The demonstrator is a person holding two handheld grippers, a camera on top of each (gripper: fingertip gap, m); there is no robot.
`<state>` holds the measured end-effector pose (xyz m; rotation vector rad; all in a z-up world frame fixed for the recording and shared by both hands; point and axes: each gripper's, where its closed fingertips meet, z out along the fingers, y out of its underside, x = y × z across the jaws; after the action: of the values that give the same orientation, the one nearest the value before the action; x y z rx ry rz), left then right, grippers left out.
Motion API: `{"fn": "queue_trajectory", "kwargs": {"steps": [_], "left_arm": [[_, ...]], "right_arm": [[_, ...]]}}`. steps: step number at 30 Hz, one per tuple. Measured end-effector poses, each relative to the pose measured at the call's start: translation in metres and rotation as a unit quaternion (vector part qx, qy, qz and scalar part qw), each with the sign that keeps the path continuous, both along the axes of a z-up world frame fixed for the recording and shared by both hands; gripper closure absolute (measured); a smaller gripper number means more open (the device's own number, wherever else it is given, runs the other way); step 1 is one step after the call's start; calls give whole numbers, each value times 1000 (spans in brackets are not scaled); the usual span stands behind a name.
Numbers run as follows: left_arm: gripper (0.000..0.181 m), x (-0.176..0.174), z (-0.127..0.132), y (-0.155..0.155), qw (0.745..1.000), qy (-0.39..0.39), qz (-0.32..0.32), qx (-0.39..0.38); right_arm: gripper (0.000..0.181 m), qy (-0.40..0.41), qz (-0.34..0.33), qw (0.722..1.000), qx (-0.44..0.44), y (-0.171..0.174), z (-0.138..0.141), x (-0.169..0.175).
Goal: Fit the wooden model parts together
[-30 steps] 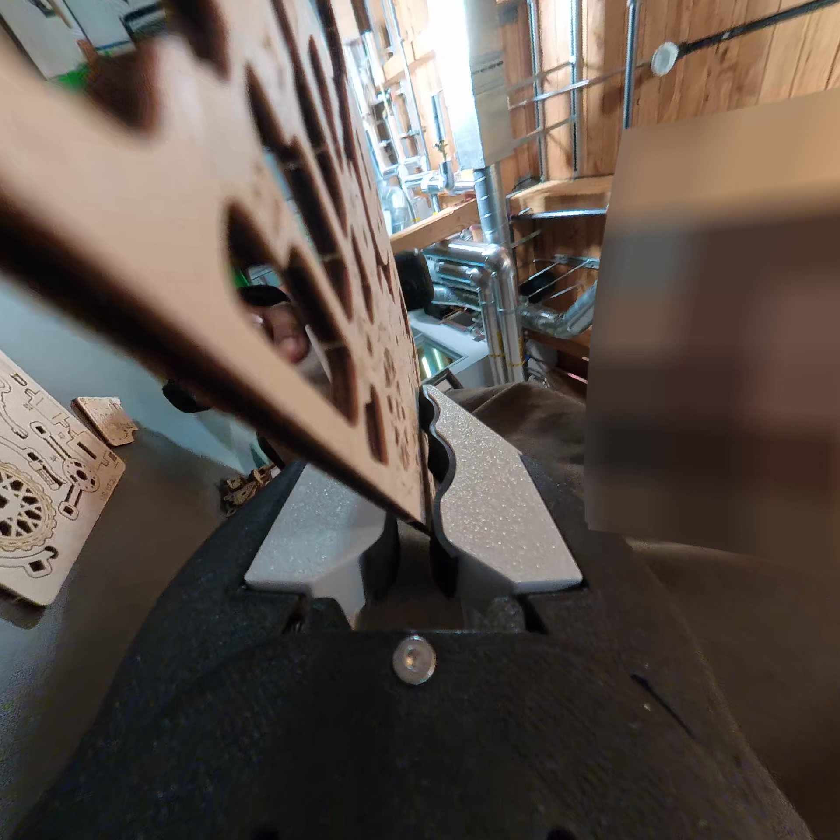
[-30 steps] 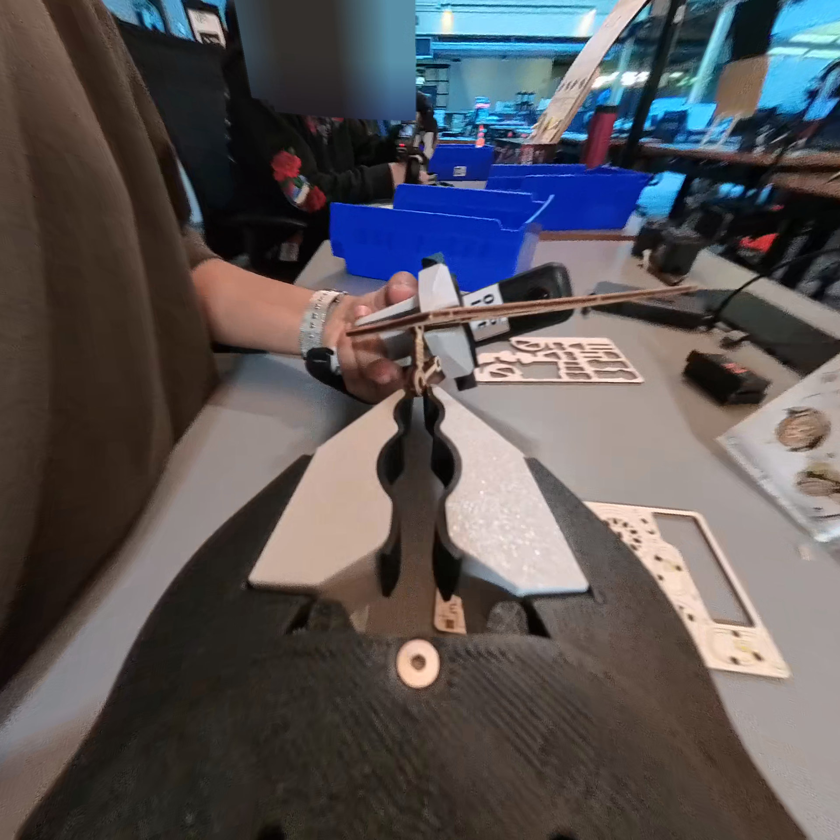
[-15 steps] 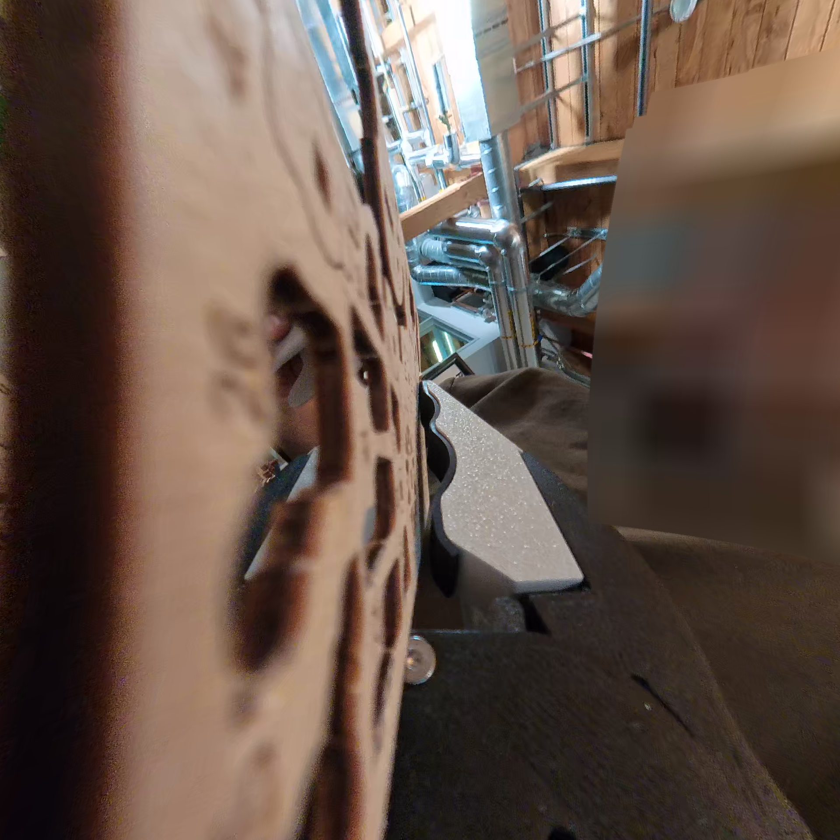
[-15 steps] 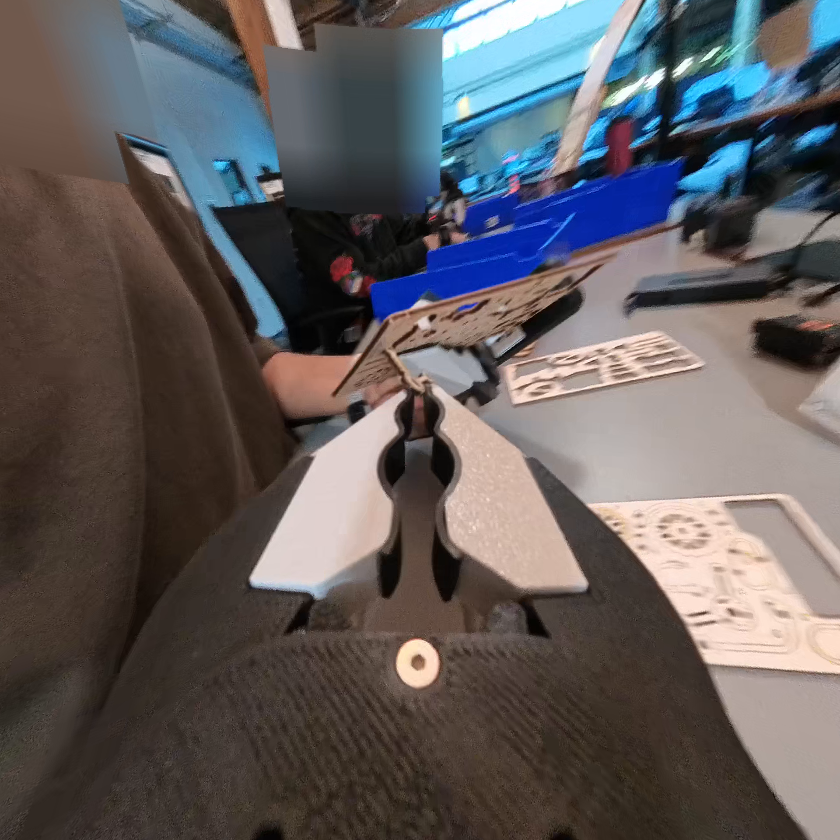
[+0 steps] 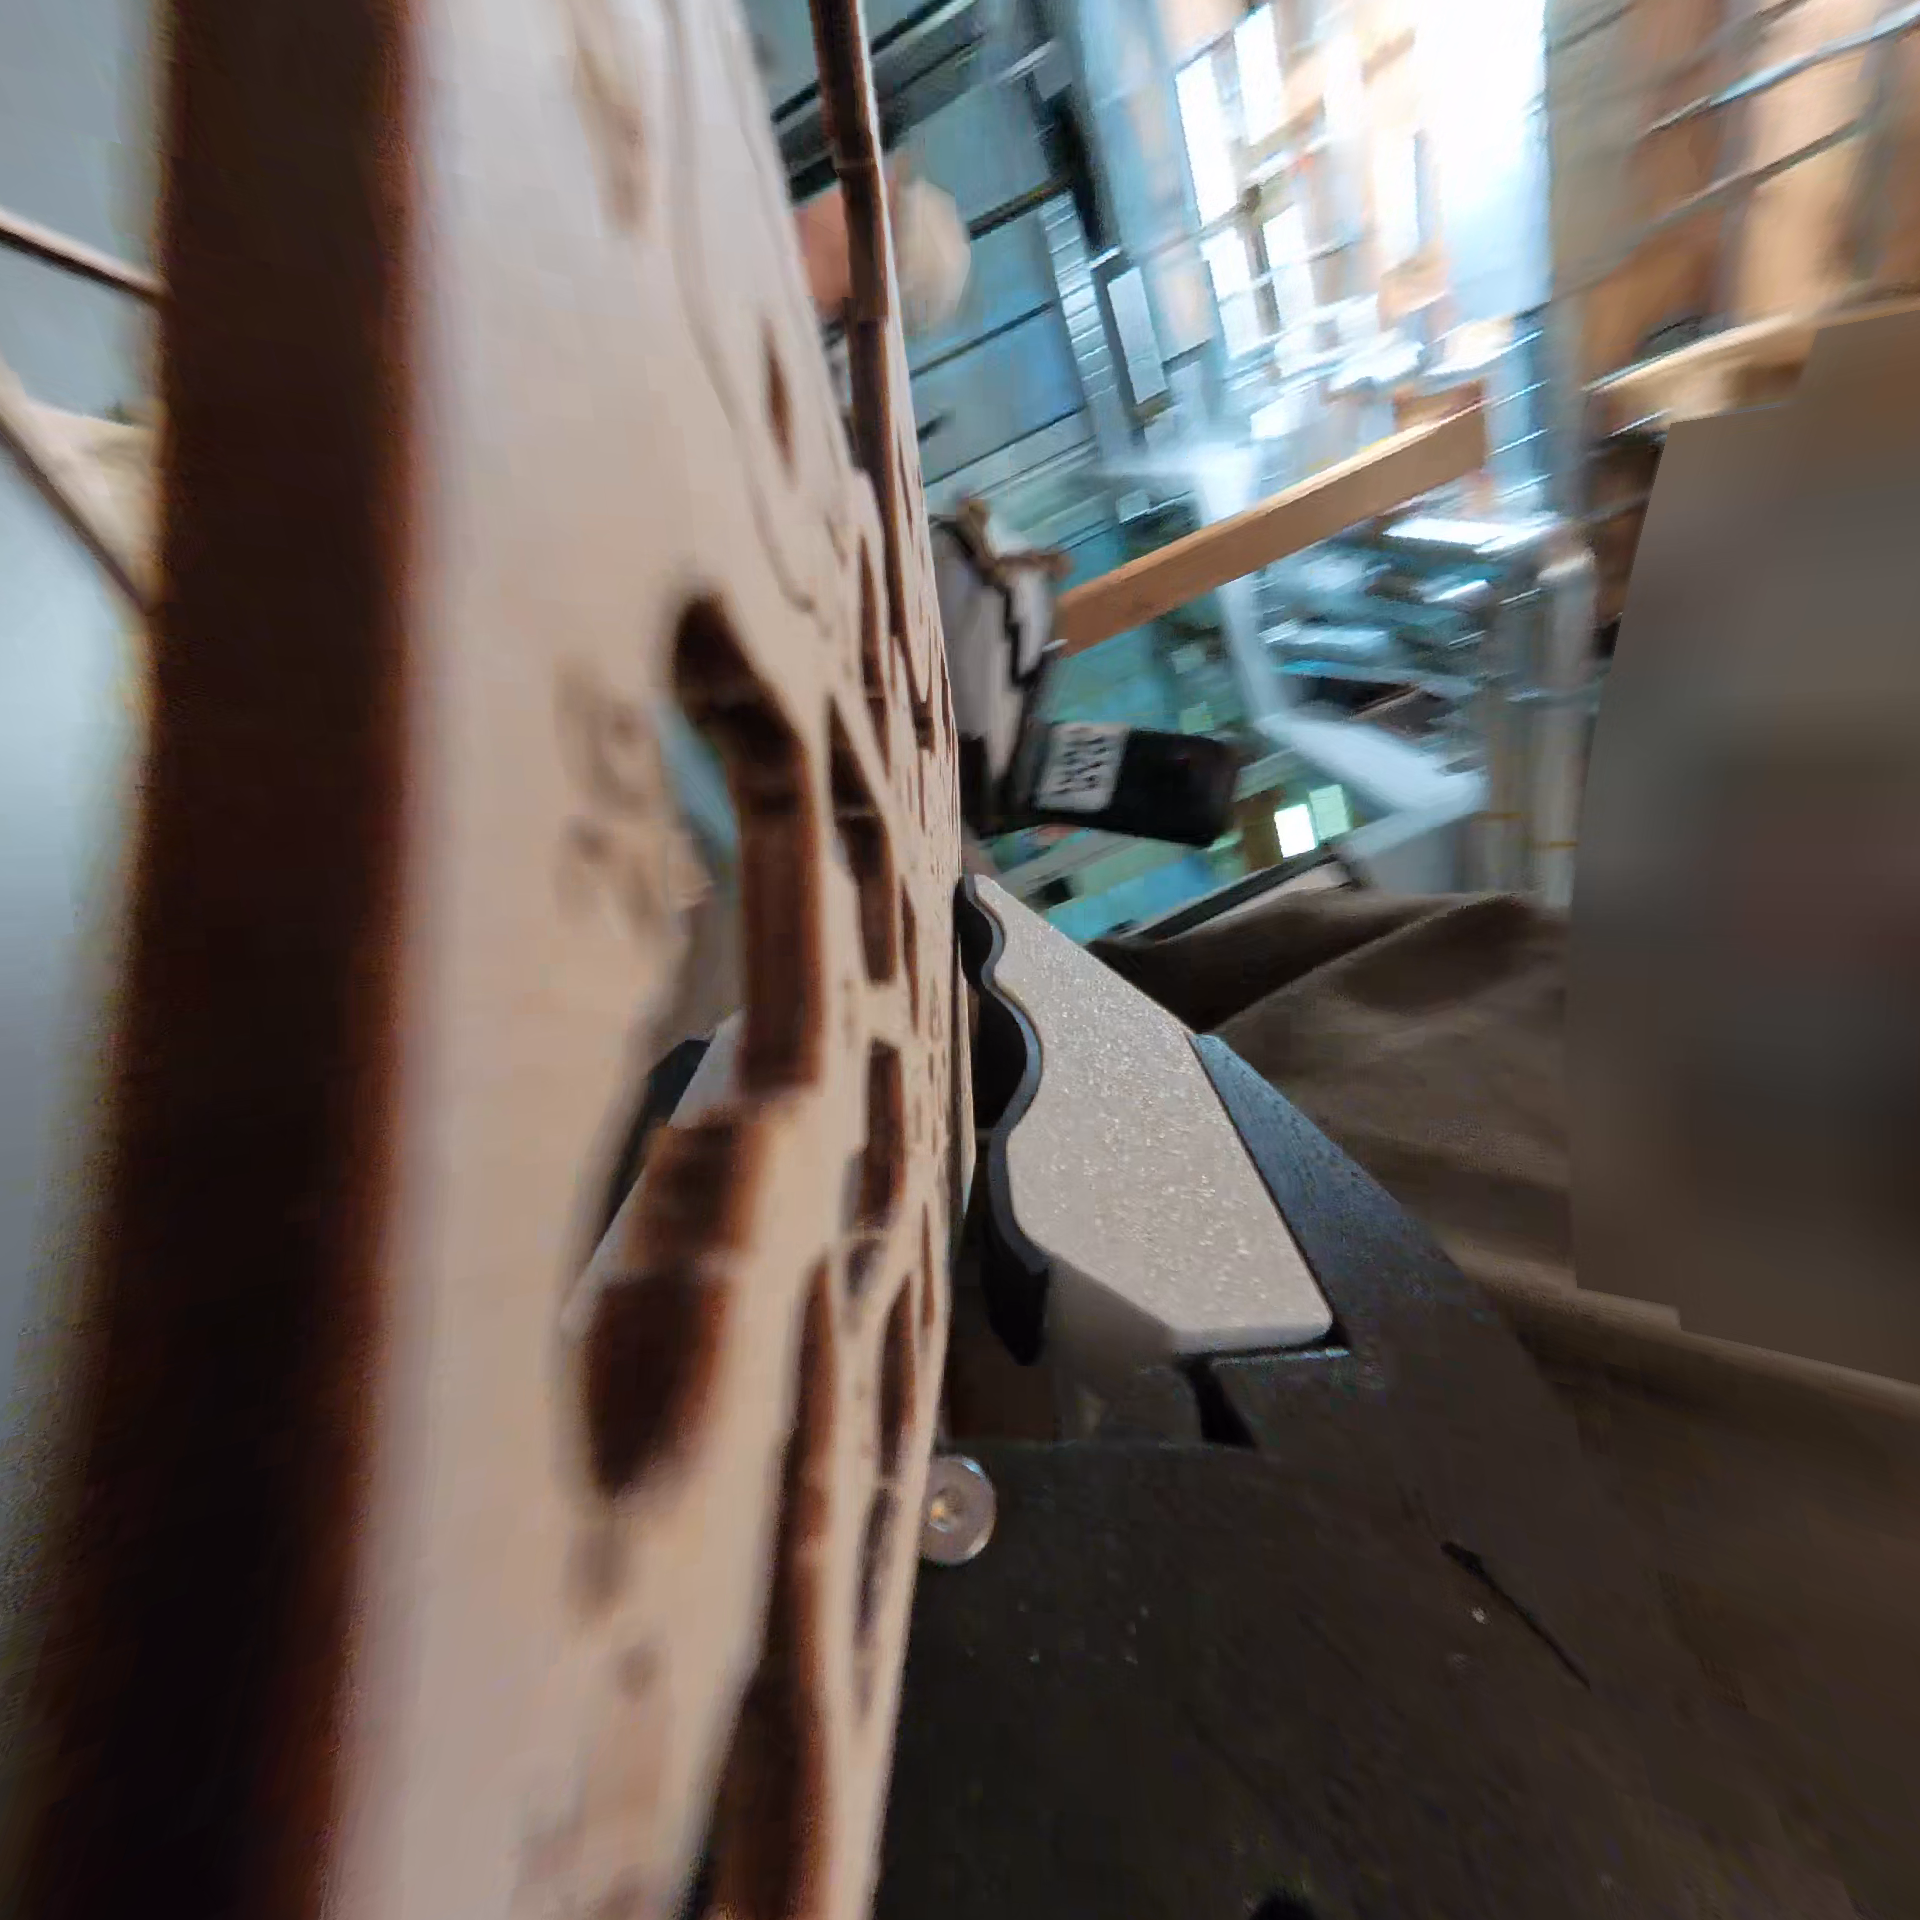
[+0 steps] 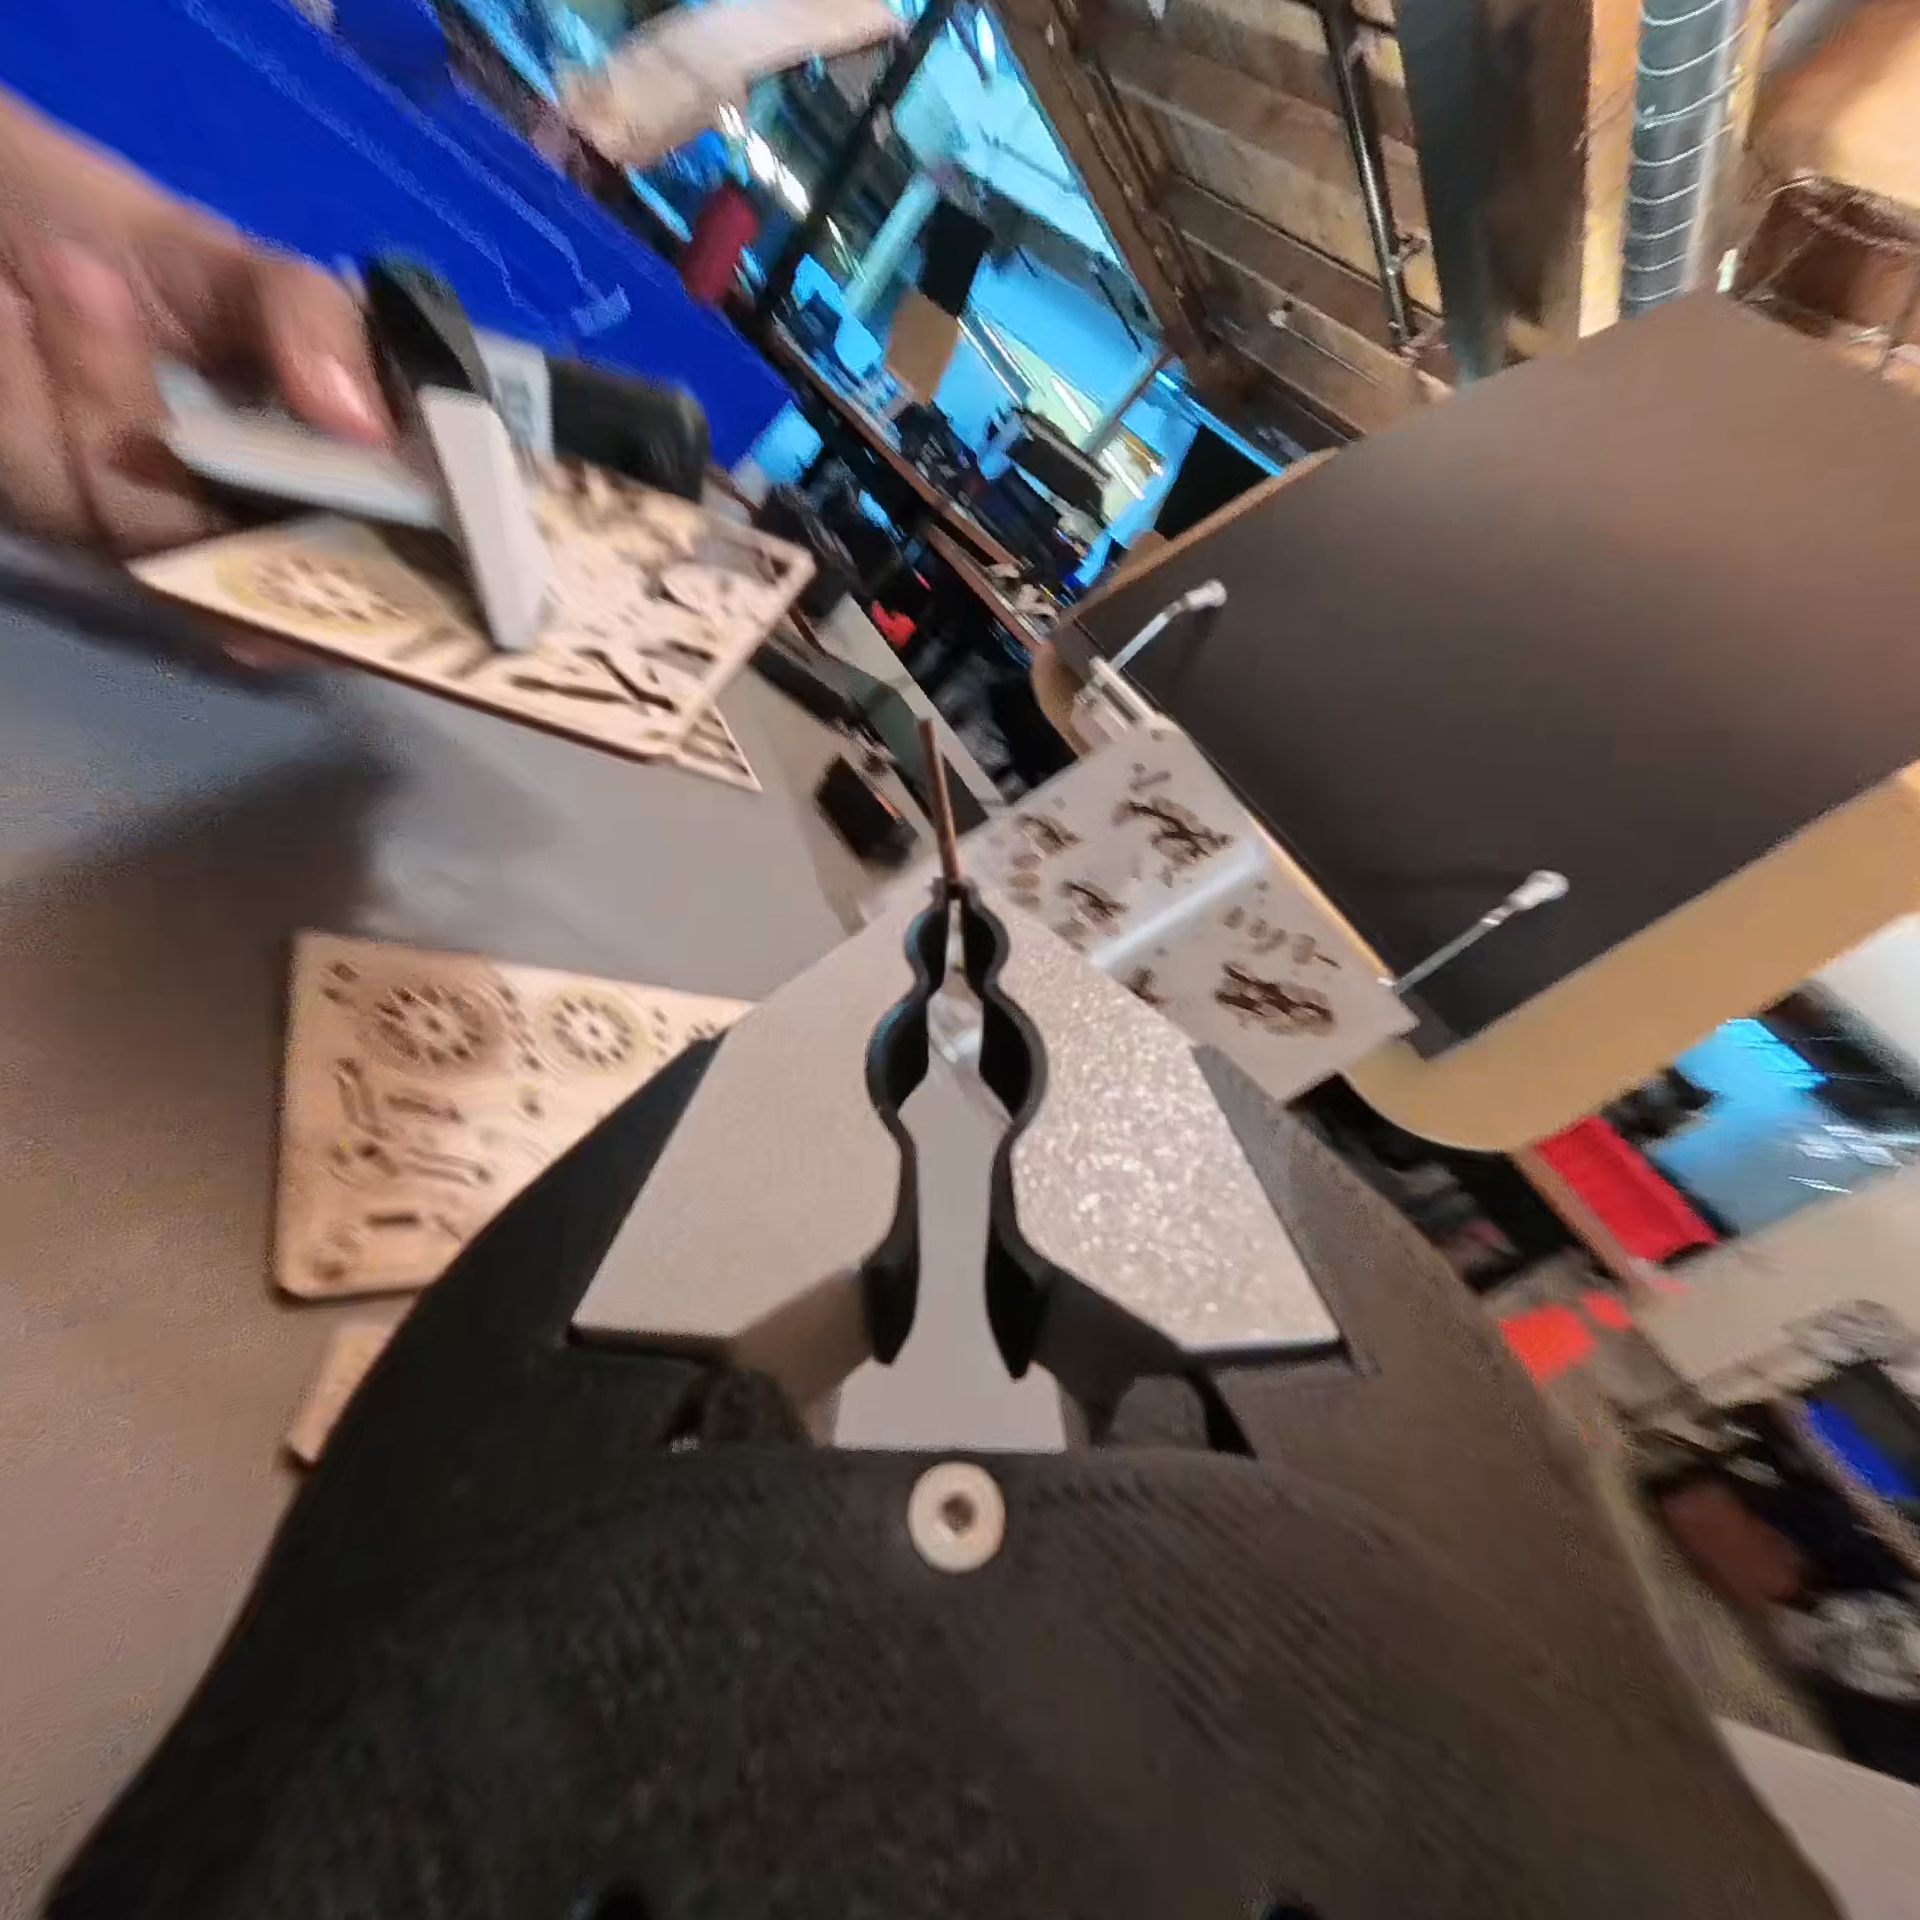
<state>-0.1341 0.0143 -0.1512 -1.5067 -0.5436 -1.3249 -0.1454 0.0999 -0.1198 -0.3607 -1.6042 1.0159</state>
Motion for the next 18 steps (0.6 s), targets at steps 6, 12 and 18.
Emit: {"fn": "queue_trajectory", "kwargs": {"steps": [6,12,18], "left_arm": [[178,10,-71,-21,964,160,-52,-208],[164,26,-81,-38,940,204,-109,-252],[148,17,-84,-67,889,299,-123,-323]], "right_arm": [[181,28,-53,988,139,6,-27,-8],[181,39,-47,982,181,-8,-36,-7],[181,33,-43,987,149,-10,-32,-7]]}}
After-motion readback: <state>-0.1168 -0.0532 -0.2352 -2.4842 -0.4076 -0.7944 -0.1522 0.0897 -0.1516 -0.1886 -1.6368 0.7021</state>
